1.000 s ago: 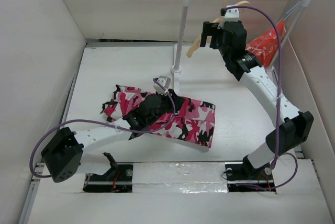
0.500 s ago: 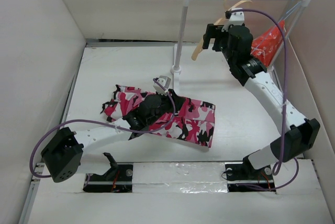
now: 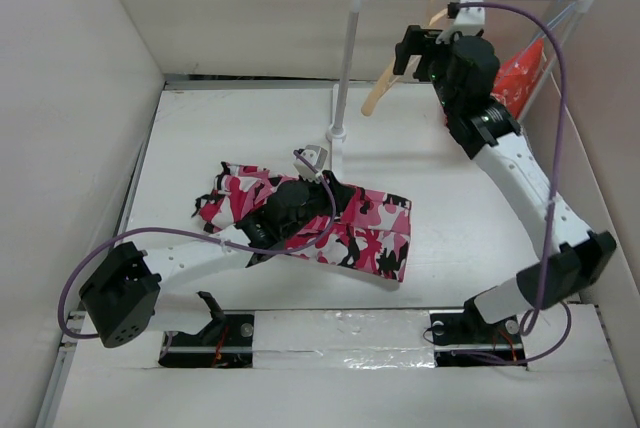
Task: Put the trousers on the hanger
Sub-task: Pick up the hanger from the clothesline.
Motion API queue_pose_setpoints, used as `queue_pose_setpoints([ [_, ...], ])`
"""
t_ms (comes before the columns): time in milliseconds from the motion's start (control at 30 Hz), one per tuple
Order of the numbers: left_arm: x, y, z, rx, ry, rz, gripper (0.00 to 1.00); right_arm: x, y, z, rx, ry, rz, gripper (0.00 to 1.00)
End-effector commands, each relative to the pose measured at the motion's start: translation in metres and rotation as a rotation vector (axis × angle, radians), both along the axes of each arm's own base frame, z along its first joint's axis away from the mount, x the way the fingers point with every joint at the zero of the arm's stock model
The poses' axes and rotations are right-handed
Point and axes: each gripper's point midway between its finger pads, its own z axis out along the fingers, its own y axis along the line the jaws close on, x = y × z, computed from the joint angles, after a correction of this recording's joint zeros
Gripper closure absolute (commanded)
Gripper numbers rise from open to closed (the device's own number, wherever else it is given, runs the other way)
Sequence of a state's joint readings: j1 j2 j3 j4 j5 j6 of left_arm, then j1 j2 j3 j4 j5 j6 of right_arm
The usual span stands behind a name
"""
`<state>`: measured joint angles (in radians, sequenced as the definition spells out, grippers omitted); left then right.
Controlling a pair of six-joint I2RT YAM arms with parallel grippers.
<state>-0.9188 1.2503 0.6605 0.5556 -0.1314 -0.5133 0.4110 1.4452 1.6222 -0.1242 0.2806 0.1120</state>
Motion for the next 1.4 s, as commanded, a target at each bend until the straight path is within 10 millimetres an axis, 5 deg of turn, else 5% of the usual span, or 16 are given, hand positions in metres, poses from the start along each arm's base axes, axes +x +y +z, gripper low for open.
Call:
queue_pose_setpoints([
  [0, 0.001, -0.001, 0.01, -0.04, -0.029, -0.002, 0.85, 0.021, 0.006, -0.009, -0.01, 0.045, 0.003, 0.01],
  [333, 0.001, -0.003, 0.008, -0.038, -0.025, -0.013, 0.85, 0.057, 0.0, -0.054, 0.015, 0.13, -0.016, 0.04],
  [567, 0.0, -0.006, 0.006, -0.04, -0.018, -0.024, 0.85, 0.047, -0.019, -0.064, -0.008, 0.132, -0.059, 0.32],
  [933, -0.001, -0.009, 0.003, -0.041, -0.009, -0.036, 0.85, 0.023, -0.02, -0.035, -0.011, 0.071, -0.001, 0.59],
  [1233, -0.001, -0.008, 0.006, -0.049, -0.015, -0.036, 0.85, -0.001, -0.028, 0.005, -0.018, -0.037, -0.008, 0.99],
  [1367, -0.001, -0.008, 0.006, -0.049, -0.015, -0.036, 0.85, -0.008, -0.032, 0.01, -0.019, -0.054, -0.013, 1.0],
])
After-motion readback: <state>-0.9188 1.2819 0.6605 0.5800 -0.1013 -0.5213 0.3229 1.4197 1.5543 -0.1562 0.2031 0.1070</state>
